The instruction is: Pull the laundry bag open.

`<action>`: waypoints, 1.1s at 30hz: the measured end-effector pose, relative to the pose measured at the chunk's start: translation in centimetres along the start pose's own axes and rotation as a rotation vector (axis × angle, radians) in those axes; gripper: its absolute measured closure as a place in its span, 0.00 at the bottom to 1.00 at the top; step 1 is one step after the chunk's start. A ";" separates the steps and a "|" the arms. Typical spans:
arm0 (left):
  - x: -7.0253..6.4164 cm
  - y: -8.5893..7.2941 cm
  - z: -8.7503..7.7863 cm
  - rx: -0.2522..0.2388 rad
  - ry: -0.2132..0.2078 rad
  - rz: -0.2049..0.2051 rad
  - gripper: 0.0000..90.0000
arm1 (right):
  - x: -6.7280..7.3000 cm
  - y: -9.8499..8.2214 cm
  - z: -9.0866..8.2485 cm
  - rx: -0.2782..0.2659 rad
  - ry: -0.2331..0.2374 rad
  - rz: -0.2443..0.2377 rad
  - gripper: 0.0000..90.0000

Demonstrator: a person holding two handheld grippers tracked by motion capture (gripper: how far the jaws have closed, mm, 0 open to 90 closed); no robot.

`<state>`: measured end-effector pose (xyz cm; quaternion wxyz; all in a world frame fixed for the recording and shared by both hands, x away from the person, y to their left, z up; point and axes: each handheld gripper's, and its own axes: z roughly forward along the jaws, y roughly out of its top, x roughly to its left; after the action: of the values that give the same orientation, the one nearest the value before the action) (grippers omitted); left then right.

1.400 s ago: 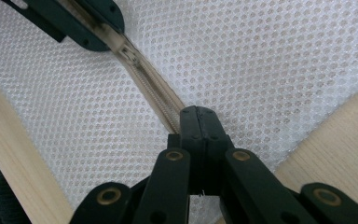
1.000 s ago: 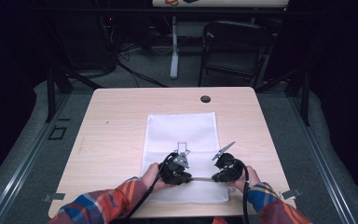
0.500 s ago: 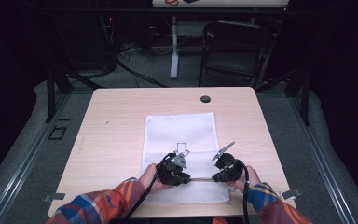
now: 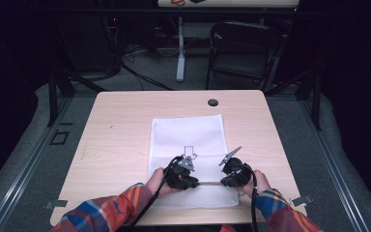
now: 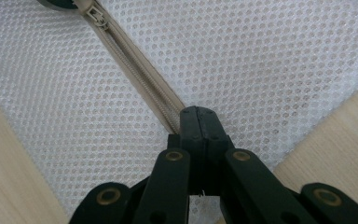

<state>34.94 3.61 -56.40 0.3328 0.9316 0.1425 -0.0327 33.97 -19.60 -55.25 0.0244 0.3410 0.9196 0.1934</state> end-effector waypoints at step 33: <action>0.4 -0.2 -0.7 0.010 0.006 0.022 0.91 | -0.2 -0.1 -0.1 0.006 -0.010 0.011 1.00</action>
<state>35.21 4.32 -56.04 0.3281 0.9349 0.1330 -0.0272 34.02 -19.78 -55.21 0.0268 0.3470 0.9182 0.1889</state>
